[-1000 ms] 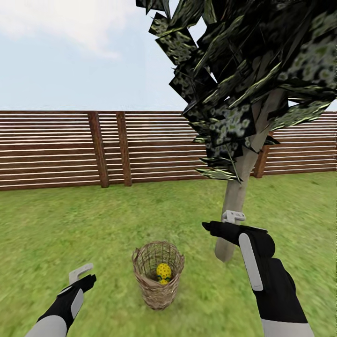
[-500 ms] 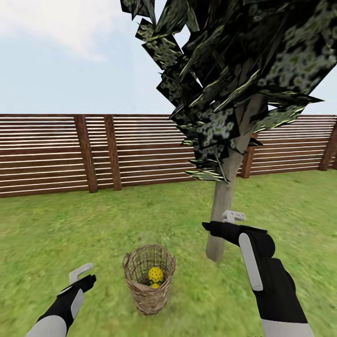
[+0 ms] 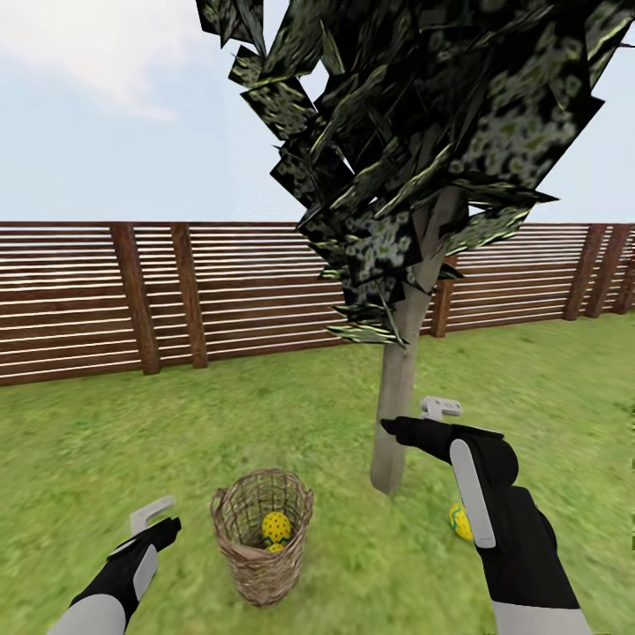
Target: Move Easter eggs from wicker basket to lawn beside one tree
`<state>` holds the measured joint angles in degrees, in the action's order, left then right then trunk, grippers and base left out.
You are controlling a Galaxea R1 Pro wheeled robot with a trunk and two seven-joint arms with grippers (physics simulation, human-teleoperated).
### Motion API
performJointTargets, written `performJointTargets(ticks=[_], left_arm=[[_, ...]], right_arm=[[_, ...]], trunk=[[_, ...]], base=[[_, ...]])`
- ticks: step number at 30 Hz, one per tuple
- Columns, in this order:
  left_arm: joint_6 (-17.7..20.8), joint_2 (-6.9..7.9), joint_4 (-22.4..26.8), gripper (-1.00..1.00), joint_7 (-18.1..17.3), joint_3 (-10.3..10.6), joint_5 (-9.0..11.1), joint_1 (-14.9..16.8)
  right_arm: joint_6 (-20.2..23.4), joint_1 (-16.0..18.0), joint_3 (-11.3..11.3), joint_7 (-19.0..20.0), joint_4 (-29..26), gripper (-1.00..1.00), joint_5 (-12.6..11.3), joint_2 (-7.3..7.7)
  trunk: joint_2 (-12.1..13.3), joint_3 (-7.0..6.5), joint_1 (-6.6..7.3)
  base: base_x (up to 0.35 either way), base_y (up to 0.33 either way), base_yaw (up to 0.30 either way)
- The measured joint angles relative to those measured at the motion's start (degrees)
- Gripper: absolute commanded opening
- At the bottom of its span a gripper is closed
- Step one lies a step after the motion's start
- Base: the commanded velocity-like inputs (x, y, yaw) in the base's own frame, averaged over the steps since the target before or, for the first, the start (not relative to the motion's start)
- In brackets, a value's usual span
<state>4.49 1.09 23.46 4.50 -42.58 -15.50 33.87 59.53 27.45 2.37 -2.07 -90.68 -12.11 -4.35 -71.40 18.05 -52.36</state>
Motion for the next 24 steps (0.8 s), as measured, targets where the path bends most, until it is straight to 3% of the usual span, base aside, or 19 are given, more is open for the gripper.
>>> performJointTargets(ticks=[16, 24], left_arm=[[0.0, 0.0, -0.3, 1.0, 0.0, 0.0, -0.1, 0.0], [0.0, 0.0, -0.6, 1.0, 0.0, 0.0, -0.3, 0.0]], right_arm=[[0.0, 0.0, 0.0, 0.0, 0.0, 1.0, 0.0, 0.0], [0.0, 0.0, 0.0, 0.0, 0.0, 1.0, 0.0, 0.0]], trunk=[[0.0, -1.34, 0.01], [0.0, -1.99, 0.02]], base=[[0.007, 0.0, -0.14], [0.142, 0.0, -0.098]])
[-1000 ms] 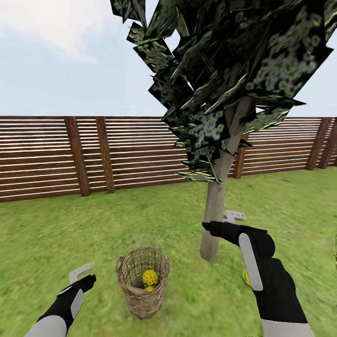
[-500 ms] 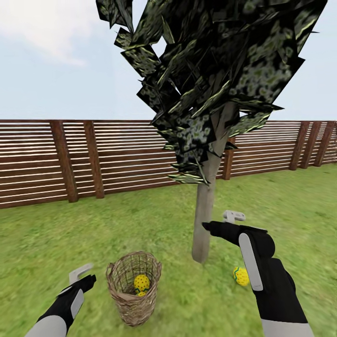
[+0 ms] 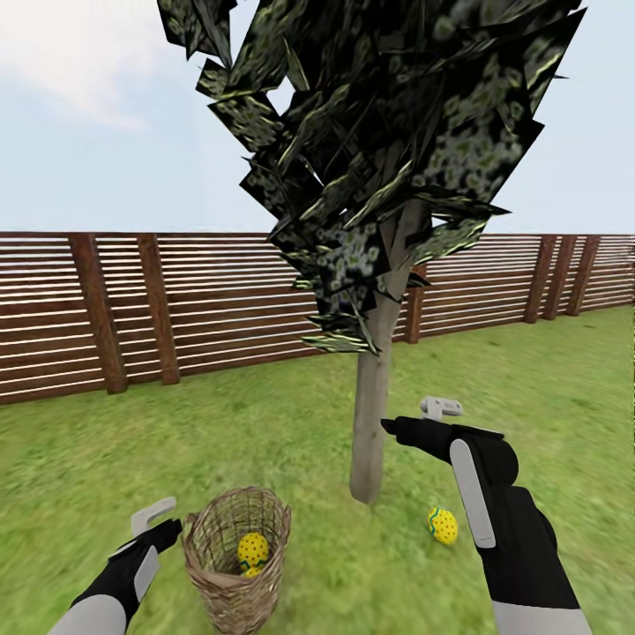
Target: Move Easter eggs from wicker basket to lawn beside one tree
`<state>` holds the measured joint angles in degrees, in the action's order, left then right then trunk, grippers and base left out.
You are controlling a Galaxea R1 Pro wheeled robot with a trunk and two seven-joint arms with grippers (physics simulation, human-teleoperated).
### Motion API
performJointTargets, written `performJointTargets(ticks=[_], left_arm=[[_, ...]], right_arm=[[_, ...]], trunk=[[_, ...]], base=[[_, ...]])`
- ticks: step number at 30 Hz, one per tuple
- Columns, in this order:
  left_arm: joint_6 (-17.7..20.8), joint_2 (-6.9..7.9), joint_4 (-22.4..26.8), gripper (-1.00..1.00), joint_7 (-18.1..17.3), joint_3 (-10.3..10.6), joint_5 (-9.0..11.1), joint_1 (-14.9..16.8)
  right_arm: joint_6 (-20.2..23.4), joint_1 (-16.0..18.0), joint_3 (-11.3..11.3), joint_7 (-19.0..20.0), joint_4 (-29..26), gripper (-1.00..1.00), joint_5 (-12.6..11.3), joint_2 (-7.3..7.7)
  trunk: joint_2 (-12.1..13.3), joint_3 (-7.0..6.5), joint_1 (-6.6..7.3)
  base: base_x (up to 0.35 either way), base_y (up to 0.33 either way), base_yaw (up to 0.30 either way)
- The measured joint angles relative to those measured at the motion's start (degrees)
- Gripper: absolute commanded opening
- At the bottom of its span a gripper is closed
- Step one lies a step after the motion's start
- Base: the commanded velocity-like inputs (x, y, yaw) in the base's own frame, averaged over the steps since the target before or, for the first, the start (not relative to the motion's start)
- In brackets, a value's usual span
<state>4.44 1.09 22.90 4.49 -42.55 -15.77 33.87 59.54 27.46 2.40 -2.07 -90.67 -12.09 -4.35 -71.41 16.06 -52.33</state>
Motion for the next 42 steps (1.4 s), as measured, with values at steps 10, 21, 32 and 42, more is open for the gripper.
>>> performJointTargets(ticks=[10, 21, 32, 42], left_arm=[[-0.1, -0.25, 0.0, 1.0, -0.1, 0.0, -0.1, 0.0], [-0.1, -0.33, 0.0, 1.0, -0.1, 0.0, -0.2, 0.0], [-0.2, -0.43, 0.0, 1.0, -0.1, 0.0, -0.3, 0.0], [-0.2, -0.44, 0.0, 1.0, -0.1, 0.0, -0.3, 0.0]], right_arm=[[0.1, 0.0, 0.1, 0.0, 0.0, 1.0, 0.0, 0.0], [0.2, 0.0, 0.1, 0.0, 0.1, 1.0, 0.1, 0.0], [0.2, 0.0, 1.9, 0.0, 0.2, 1.0, -0.1, 0.0], [0.2, 0.0, 2.1, 0.0, 0.4, 1.0, -0.1, 0.0]], trunk=[[0.0, -0.36, -0.01], [0.0, -0.22, -0.01], [0.0, 0.5, -0.02], [0.0, 1.17, -0.02]], base=[[0.072, 0.0, -0.041], [0.194, 0.0, -0.01], [0.025, 0.0, 0.0], [0.001, 0.0, 0.0]])
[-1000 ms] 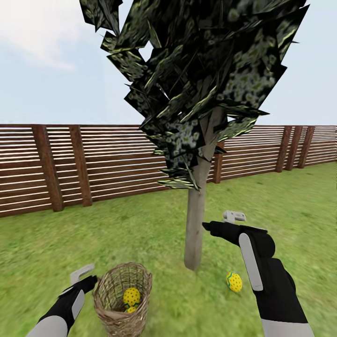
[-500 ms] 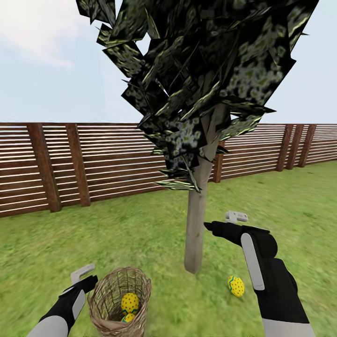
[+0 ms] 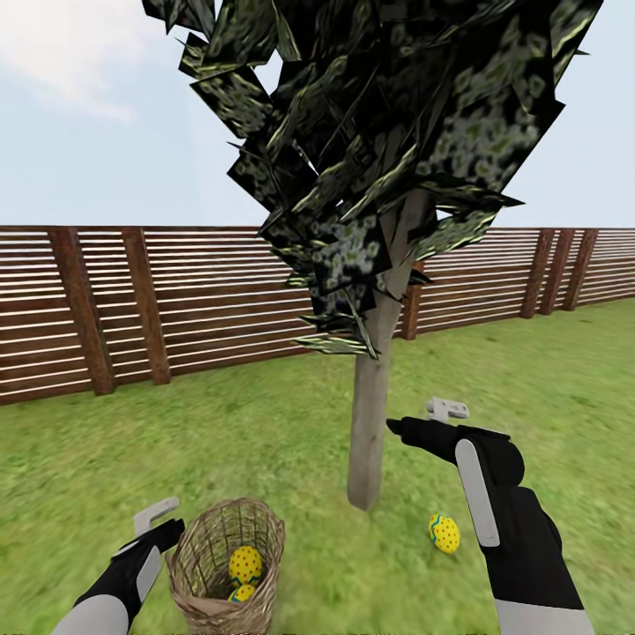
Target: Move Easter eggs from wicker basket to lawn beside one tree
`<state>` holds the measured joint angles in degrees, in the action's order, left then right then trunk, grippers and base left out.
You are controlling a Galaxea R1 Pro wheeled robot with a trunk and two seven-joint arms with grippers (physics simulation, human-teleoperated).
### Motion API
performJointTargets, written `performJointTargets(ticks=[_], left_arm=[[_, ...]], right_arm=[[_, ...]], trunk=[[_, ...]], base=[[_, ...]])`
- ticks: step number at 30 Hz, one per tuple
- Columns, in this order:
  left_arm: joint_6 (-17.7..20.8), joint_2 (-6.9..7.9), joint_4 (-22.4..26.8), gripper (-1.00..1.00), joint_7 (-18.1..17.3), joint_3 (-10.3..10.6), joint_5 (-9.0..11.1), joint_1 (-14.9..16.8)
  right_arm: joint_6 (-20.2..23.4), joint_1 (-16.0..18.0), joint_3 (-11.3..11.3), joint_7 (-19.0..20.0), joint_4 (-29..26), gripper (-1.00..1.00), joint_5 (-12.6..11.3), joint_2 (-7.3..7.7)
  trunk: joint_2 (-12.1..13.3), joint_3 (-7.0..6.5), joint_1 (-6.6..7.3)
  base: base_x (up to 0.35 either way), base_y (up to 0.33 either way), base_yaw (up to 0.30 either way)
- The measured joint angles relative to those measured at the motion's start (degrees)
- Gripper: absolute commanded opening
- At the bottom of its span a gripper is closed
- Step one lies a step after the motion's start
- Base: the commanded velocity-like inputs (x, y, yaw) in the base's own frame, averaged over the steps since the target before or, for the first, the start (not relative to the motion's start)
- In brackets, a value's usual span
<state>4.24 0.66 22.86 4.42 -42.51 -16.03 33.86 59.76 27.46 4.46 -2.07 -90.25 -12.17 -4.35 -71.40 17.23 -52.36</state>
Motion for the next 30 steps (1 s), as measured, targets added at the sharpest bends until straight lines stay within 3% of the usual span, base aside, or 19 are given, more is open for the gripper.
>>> performJointTargets(ticks=[9, 21, 30], left_arm=[[0.1, 0.05, 0.0, 1.0, 0.0, 0.0, -0.1, 0.0], [0.1, 0.04, -0.1, 1.0, 0.0, 0.0, -0.1, 0.0], [0.1, 0.01, -0.1, 1.0, 0.0, 0.0, -0.1, 0.0]], right_arm=[[0.0, 0.0, 0.2, 0.0, 0.1, 1.0, 0.0, 0.05], [0.0, 0.1, 4.5, -0.1, 0.3, 1.0, 0.1, 0.08], [0.0, 0.1, 5.0, -0.1, 0.1, 1.0, 0.1, 0.08]], trunk=[[0.0, 0.58, 0.01], [0.0, 1.39, 0.01], [0.0, 1.59, 0.0]], base=[[0.072, 0.0, -0.068], [0.239, 0.0, -0.131], [0.04, 0.0, -0.029]])
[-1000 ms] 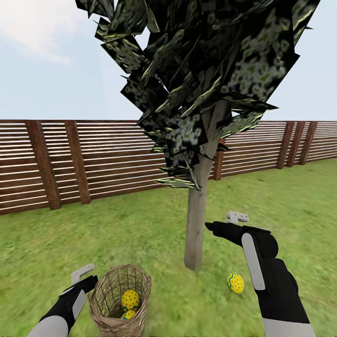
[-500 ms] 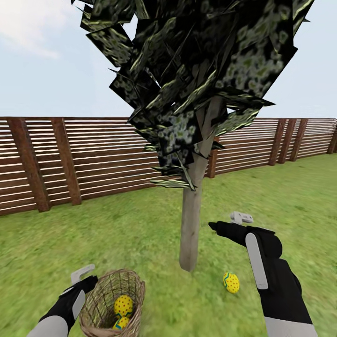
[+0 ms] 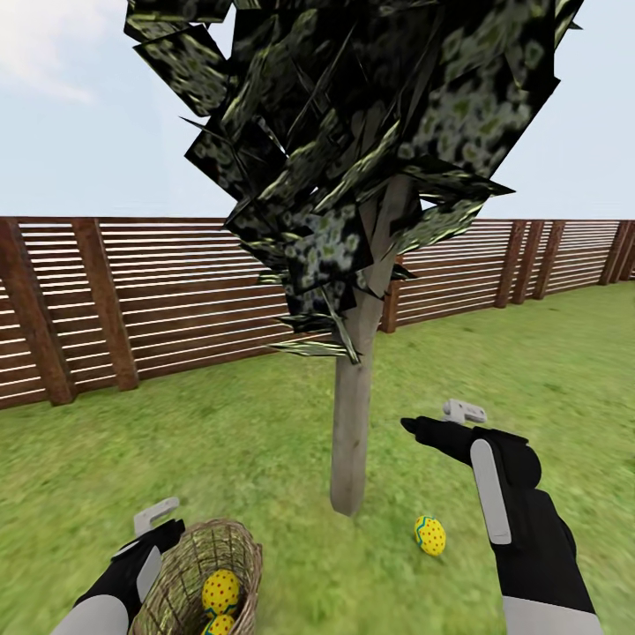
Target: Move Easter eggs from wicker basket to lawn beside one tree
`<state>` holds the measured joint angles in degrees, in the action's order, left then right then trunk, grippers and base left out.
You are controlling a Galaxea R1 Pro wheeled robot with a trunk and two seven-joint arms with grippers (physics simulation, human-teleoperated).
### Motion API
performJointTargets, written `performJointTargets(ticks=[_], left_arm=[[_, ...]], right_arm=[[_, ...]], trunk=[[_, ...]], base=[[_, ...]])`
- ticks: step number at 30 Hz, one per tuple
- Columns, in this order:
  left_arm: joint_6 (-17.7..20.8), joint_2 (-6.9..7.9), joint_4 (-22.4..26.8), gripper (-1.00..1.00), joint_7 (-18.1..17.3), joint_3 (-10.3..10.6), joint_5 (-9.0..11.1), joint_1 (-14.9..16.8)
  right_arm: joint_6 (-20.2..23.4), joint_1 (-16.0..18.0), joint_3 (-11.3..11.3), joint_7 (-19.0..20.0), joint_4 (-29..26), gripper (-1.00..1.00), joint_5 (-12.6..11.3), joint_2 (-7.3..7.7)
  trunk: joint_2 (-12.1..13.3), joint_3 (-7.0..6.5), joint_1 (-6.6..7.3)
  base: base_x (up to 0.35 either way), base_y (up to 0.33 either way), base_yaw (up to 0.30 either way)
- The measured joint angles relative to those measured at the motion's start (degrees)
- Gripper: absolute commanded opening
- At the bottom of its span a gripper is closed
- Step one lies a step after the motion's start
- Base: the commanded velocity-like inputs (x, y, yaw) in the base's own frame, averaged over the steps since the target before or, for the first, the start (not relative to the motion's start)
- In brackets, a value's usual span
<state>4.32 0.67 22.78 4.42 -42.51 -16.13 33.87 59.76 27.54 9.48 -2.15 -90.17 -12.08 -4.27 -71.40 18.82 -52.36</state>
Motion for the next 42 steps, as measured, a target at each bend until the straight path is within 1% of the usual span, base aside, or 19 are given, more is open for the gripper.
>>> performJointTargets(ticks=[9, 21, 24, 42], left_arm=[[0.5, 0.16, 0.0, 1.0, 0.1, 0.0, 0.1, 0.0], [4.6, 0.32, -0.1, 1.0, 0.7, -0.1, 0.2, 0.1], [5.1, 0.33, -0.1, 1.0, 0.7, -0.1, 0.2, 0.1], [4.7, 0.36, -0.1, 1.0, 0.3, 0.0, 0.3, 0.0]], right_arm=[[0.0, 0.0, 0.1, 0.0, 0.0, 1.0, 0.0, 0.01], [0.0, 0.0, 0.1, 0.0, 0.0, 1.0, -0.1, 0.01], [0.0, 0.0, 0.1, 0.0, -0.1, 1.0, -0.1, 0.0], [0.0, 0.0, 0.1, 0.0, -0.1, 1.0, -0.1, 0.0]], trunk=[[0.0, 0.54, 0.0], [0.0, 1.59, 0.0], [0.0, 1.86, 0.0], [0.0, 3.47, 0.01]], base=[[0.003, 0.0, -0.002], [0.0, 0.0, 0.0], [0.0, 0.0, 0.0], [0.017, 0.0, 0.0]])
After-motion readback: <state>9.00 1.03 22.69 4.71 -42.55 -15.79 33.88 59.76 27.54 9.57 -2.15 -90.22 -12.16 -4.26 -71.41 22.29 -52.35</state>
